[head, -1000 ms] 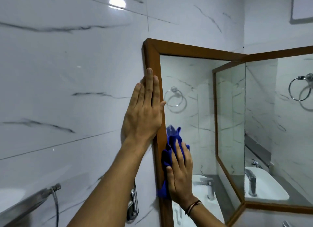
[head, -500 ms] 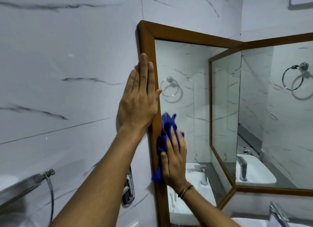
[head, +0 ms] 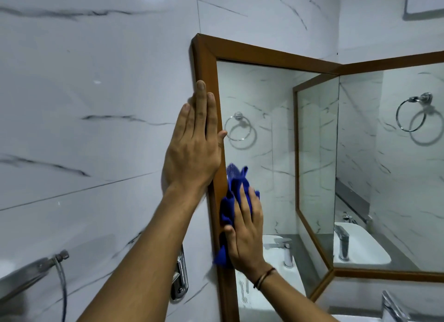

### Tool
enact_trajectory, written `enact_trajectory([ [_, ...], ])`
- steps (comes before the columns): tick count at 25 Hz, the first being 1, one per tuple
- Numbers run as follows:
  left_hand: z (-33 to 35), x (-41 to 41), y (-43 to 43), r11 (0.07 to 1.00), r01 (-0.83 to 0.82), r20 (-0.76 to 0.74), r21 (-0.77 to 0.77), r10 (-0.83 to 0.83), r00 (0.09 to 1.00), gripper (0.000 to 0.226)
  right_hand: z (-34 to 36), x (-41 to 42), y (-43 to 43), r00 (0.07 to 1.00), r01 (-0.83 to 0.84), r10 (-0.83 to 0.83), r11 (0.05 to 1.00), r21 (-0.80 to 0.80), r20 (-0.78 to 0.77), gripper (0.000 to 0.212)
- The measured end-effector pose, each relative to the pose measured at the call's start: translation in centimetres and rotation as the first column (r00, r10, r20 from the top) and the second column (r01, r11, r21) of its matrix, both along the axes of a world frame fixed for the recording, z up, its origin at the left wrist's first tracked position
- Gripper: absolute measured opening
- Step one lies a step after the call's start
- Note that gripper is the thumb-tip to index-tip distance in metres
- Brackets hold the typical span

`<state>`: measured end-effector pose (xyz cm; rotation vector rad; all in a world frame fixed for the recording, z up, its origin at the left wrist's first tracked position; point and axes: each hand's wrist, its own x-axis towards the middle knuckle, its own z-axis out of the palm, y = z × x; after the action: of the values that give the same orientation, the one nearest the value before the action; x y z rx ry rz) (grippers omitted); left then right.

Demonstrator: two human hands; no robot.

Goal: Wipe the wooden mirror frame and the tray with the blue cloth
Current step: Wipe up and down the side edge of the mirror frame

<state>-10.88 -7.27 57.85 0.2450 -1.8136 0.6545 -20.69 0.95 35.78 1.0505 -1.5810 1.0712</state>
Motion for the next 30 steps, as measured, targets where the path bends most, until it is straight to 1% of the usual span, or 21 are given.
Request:
enact_trajectory([
  [1,0.3,0.1,0.1,1.000,0.015,0.002,0.014,-0.015,1.000,0.073,-1.3,0.1,0.2,1.000,0.004,-0.004,1.000,0.025,-0.002,0.066],
  [2,1.1,0.2,0.2,0.999,0.030,0.004,0.026,-0.030,1.000,0.074,-0.7,-0.7,0.0,1.000,0.020,-0.021,0.998,0.053,0.010,0.065],
  [3,1.0,0.2,0.5,0.998,0.038,-0.015,0.042,-0.037,0.999,0.073,0.3,-1.3,0.0,1.000,0.010,-0.011,0.999,0.036,0.017,0.064],
  [4,2.8,-0.2,0.9,0.999,0.045,-0.056,-0.009,-0.045,0.997,0.073,4.3,-2.4,0.0,0.999,0.016,-0.017,1.000,-0.016,-0.041,0.063],
  [5,3.1,-0.1,1.0,0.999,0.046,-0.057,-0.025,-0.047,0.997,0.071,6.9,-2.8,-0.1,0.999,0.014,-0.016,0.999,-0.042,-0.052,0.061],
  [7,3.4,0.2,1.5,1.000,0.017,-0.086,-0.022,-0.019,0.996,0.067,12.9,-3.0,0.6,0.996,0.015,-0.019,0.999,-0.045,-0.090,0.060],
  [9,1.8,0.4,1.2,1.000,-0.016,-0.040,-0.016,0.015,0.999,0.063,14.9,-2.5,0.4,0.998,0.012,-0.016,0.999,-0.052,-0.067,0.060],
  [11,2.3,0.5,0.5,0.999,-0.026,0.045,-0.027,0.027,0.999,0.066,17.2,-2.4,0.3,0.997,0.000,-0.003,0.999,-0.033,-0.073,0.060],
  [13,7.0,1.2,0.5,0.996,-0.077,0.050,-0.049,0.079,0.996,0.068,22.1,-2.5,0.2,0.993,-0.012,0.005,0.998,-0.062,-0.120,0.060],
  [15,10.7,1.4,0.2,0.996,-0.084,0.052,-0.041,0.086,0.995,0.066,25.7,-2.0,-0.1,0.997,-0.020,0.012,0.994,-0.107,-0.071,0.060],
  [18,11.4,0.5,-0.8,0.994,-0.051,-0.002,-0.099,0.051,0.999,0.065,26.5,-1.5,-0.9,0.999,-0.029,0.025,0.991,-0.134,-0.035,0.060],
  [19,11.0,0.1,-1.1,0.993,-0.041,-0.041,-0.114,0.036,0.999,0.064,26.2,-1.7,-0.9,0.999,-0.040,0.039,0.989,-0.143,-0.007,0.061],
  [20,10.9,-0.1,-1.2,0.991,-0.032,-0.070,-0.128,0.024,0.997,0.063,26.6,-2.0,-0.7,0.995,-0.052,0.066,0.979,-0.196,0.068,0.062],
  [21,10.9,-0.2,-1.2,0.991,-0.014,-0.083,-0.133,0.003,0.997,0.063,27.6,-2.4,-0.4,0.973,-0.050,0.111,0.958,-0.283,0.202,0.063],
  [23,11.2,-0.2,-1.0,0.993,0.009,-0.078,-0.117,-0.018,0.997,0.064,30.0,-3.3,0.3,0.849,-0.006,0.239,0.897,-0.443,0.472,0.064],
  [24,11.3,-0.1,-0.8,0.994,0.019,-0.074,-0.105,-0.027,0.997,0.064,30.5,-3.3,0.3,0.809,0.016,0.269,0.878,-0.478,0.522,0.066],
  [25,11.4,0.0,-0.6,0.995,0.014,-0.077,-0.098,-0.022,0.997,0.064,30.4,-2.8,0.0,0.812,0.004,0.281,0.874,-0.487,0.512,0.068],
  [26,11.4,0.0,-0.5,0.995,0.012,-0.085,-0.098,-0.020,0.996,0.064,29.8,-2.0,-0.5,0.853,-0.033,0.268,0.884,-0.467,0.448,0.069],
  [28,11.4,-0.1,-0.4,0.996,0.048,-0.098,-0.074,-0.055,0.994,0.064,27.7,-0.7,-1.4,0.964,-0.113,0.181,0.941,-0.318,0.194,0.061],
  [29,11.4,0.1,-0.2,0.996,0.071,-0.100,-0.058,-0.077,0.992,0.065,26.7,-0.6,-1.4,0.984,-0.142,0.162,0.962,-0.233,0.070,0.059],
  [30,11.5,0.3,-0.1,0.996,0.079,-0.105,-0.045,-0.083,0.991,0.066,26.5,-0.9,-1.0,0.987,-0.158,0.160,0.972,-0.172,-0.003,0.059],
])
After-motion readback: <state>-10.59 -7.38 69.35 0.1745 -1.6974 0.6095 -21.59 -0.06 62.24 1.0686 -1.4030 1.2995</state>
